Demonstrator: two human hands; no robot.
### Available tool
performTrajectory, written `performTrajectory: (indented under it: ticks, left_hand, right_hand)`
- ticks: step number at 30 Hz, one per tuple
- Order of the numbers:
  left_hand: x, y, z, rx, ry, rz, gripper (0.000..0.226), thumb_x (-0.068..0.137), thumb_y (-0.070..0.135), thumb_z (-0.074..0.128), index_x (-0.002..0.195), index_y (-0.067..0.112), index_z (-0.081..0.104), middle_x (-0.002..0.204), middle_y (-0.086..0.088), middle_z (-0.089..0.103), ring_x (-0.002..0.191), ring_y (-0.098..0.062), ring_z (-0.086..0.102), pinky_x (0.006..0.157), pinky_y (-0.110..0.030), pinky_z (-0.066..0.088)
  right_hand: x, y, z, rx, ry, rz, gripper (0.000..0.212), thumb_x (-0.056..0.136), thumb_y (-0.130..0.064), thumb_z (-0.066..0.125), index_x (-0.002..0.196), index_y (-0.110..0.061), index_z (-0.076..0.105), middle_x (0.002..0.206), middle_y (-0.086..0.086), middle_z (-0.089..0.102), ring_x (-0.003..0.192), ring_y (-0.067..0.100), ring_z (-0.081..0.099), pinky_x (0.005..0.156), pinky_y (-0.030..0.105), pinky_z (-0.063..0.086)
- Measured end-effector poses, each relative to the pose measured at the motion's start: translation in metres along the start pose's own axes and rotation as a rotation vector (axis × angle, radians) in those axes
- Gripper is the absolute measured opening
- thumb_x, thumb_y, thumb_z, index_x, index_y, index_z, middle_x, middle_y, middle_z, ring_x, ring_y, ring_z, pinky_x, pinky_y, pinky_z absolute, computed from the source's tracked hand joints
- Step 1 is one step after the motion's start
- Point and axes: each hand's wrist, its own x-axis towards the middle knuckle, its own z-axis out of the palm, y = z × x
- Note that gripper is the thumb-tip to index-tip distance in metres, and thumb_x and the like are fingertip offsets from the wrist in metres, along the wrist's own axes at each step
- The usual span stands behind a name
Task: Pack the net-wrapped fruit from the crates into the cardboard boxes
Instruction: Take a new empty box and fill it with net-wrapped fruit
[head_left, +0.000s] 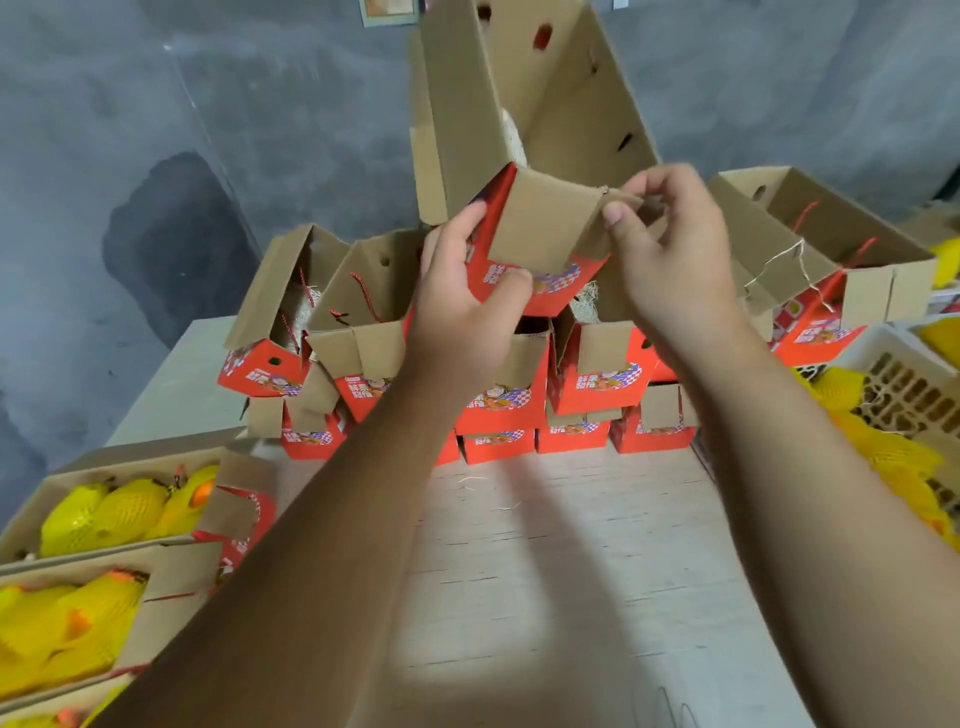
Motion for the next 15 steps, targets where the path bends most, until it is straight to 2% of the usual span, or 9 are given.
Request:
performTrajectory:
  ticks: [2, 3, 5, 6, 8, 10, 12, 14, 15]
  left_hand:
    - [-0.017, 0.018, -0.001, -0.163, -0.024, 0.035, 0.052, 0.091, 0.018, 0.066, 0.141, 0.025, 0.052, 0.143, -0.001, 0.054, 0.129, -0.004, 0.055, 0.111, -0.034, 0.047]
    - [-0.028, 0.023, -0.001, -0.253, -0.069, 0.029, 0.048, 0.089, 0.022, 0.064, 0.137, 0.025, 0.056, 0.141, -0.001, 0.057, 0.128, -0.003, 0.057, 0.109, -0.030, 0.048]
    - [-0.060, 0.024, -0.002, -0.322, -0.211, -0.015, 0.041, 0.091, 0.035, 0.059, 0.131, 0.027, 0.066, 0.134, 0.004, 0.065, 0.124, 0.000, 0.061, 0.101, -0.022, 0.048]
    - [-0.079, 0.018, -0.001, -0.302, -0.306, -0.048, 0.040, 0.091, 0.044, 0.055, 0.126, 0.030, 0.070, 0.127, 0.006, 0.070, 0.121, -0.002, 0.063, 0.100, -0.025, 0.049]
    - [-0.117, 0.001, 0.003, -0.259, -0.532, -0.119, 0.042, 0.093, 0.055, 0.048, 0.115, 0.032, 0.076, 0.116, 0.001, 0.075, 0.116, -0.009, 0.066, 0.106, -0.039, 0.049]
    - [-0.145, -0.016, 0.007, -0.230, -0.720, -0.158, 0.046, 0.095, 0.060, 0.048, 0.111, 0.030, 0.078, 0.109, -0.007, 0.076, 0.109, -0.012, 0.069, 0.105, -0.039, 0.050]
    - [-0.160, -0.031, 0.010, -0.165, -0.871, -0.183, 0.042, 0.097, 0.058, 0.052, 0.113, 0.028, 0.077, 0.107, -0.013, 0.076, 0.104, -0.015, 0.068, 0.101, -0.040, 0.051]
    - [-0.172, -0.047, 0.010, -0.101, -1.082, -0.250, 0.037, 0.102, 0.047, 0.054, 0.124, 0.026, 0.074, 0.110, 0.000, 0.075, 0.106, -0.011, 0.067, 0.104, -0.039, 0.051]
    - [-0.180, -0.054, 0.008, -0.083, -1.215, -0.327, 0.036, 0.103, 0.045, 0.054, 0.131, 0.029, 0.070, 0.115, 0.014, 0.073, 0.109, -0.001, 0.065, 0.102, -0.029, 0.050]
  right_hand:
    - [-0.007, -0.013, -0.028, 0.022, 0.011, -0.099, 0.009, 0.096, -0.024, 0.058, 0.103, -0.027, 0.054, 0.098, -0.006, 0.062, 0.083, -0.007, 0.055, 0.075, 0.016, 0.045]
    - [-0.012, -0.017, -0.043, 0.035, 0.009, -0.117, 0.010, 0.095, -0.025, 0.058, 0.102, -0.031, 0.053, 0.104, 0.001, 0.062, 0.086, -0.003, 0.057, 0.078, 0.017, 0.047]
    - [-0.029, -0.014, -0.074, 0.049, 0.041, -0.104, 0.015, 0.091, -0.022, 0.055, 0.096, -0.036, 0.054, 0.118, 0.016, 0.058, 0.100, 0.023, 0.061, 0.090, 0.044, 0.055]
    - [-0.041, -0.007, -0.089, 0.046, 0.105, -0.099, 0.016, 0.090, -0.020, 0.053, 0.093, -0.036, 0.055, 0.122, 0.019, 0.057, 0.105, 0.032, 0.060, 0.091, 0.056, 0.054]
    - [-0.075, 0.009, -0.115, -0.031, 0.276, -0.108, 0.012, 0.099, -0.028, 0.055, 0.092, -0.038, 0.058, 0.122, 0.018, 0.062, 0.110, 0.037, 0.062, 0.091, 0.062, 0.052]
    - [-0.110, 0.023, -0.130, -0.115, 0.372, -0.085, 0.011, 0.101, -0.032, 0.059, 0.094, -0.040, 0.060, 0.117, 0.014, 0.066, 0.107, 0.033, 0.066, 0.088, 0.056, 0.054]
    - [-0.144, 0.037, -0.136, -0.067, 0.332, 0.031, 0.024, 0.091, -0.015, 0.067, 0.094, -0.038, 0.060, 0.108, -0.001, 0.071, 0.091, 0.017, 0.073, 0.074, 0.039, 0.061]
    - [-0.179, 0.053, -0.139, -0.067, 0.190, 0.191, 0.028, 0.079, -0.014, 0.067, 0.097, -0.035, 0.063, 0.101, -0.012, 0.072, 0.078, 0.003, 0.073, 0.061, 0.019, 0.057]
    - [-0.195, 0.063, -0.142, -0.095, 0.131, 0.272, 0.028, 0.074, -0.020, 0.066, 0.097, -0.034, 0.064, 0.099, -0.013, 0.072, 0.076, 0.000, 0.071, 0.058, 0.016, 0.055]
